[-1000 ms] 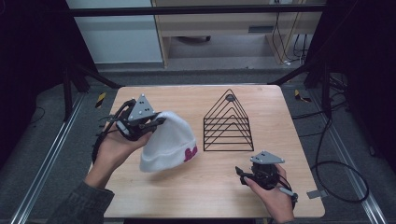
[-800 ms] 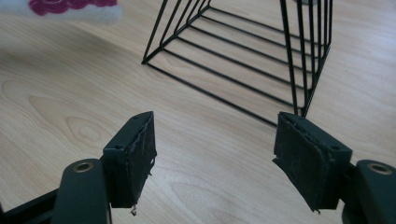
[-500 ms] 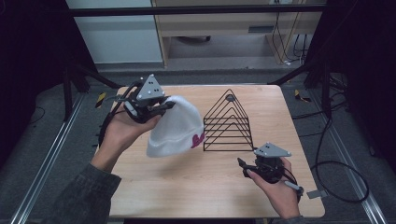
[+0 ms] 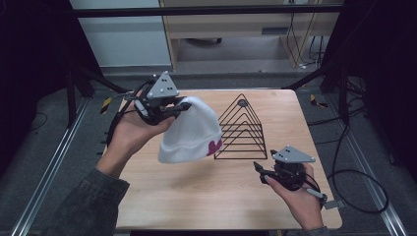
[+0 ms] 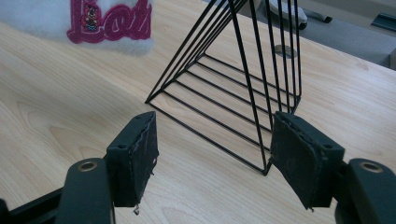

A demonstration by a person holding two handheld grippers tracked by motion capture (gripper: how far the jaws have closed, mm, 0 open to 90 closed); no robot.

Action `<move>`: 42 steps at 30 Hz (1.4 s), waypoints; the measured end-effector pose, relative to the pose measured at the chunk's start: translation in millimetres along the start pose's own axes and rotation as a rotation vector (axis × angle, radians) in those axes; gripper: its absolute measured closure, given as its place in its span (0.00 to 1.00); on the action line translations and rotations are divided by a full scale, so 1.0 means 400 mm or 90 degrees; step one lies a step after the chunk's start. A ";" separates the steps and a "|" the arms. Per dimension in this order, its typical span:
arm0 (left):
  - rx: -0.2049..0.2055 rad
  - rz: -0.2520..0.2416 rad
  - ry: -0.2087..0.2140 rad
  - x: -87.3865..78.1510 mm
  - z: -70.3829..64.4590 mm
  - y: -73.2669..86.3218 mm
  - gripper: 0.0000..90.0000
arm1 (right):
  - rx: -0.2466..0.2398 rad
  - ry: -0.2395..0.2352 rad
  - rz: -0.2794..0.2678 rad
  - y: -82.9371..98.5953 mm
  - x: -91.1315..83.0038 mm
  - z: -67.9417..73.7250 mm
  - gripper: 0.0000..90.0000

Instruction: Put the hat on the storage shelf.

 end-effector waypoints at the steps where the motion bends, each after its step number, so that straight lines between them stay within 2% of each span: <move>1: 0.000 0.000 0.000 0.000 0.000 0.000 0.90 | 0.000 0.000 0.000 0.000 0.000 0.000 0.36; 10: 0.009 -0.017 0.001 -0.003 -0.005 -0.035 0.90 | -0.008 0.002 -0.006 -0.020 -0.007 -0.003 0.36; 19: 0.030 -0.035 -0.002 -0.020 -0.011 -0.091 0.90 | -0.012 0.003 -0.020 -0.042 -0.024 -0.010 0.38; 27: 0.033 -0.060 0.003 -0.023 -0.009 -0.123 0.90 | -0.027 0.008 -0.030 -0.071 -0.024 -0.024 0.40; 35: 0.051 -0.078 0.004 -0.015 -0.001 -0.170 0.90 | -0.031 0.006 -0.044 -0.117 -0.018 -0.036 0.38; 42: 0.064 -0.092 0.011 -0.007 0.004 -0.207 0.90 | -0.033 -0.012 -0.068 -0.160 -0.014 -0.048 0.39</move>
Point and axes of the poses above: each handheld gripper's, and its own axes: x roughly forward along the jaws, y roughly out of its underside, z roughly to its left, the point moved 4 cm from there along x, roughly forward along the jaws, and after that the axes turned 6 degrees about y, right-handed, at the moved point
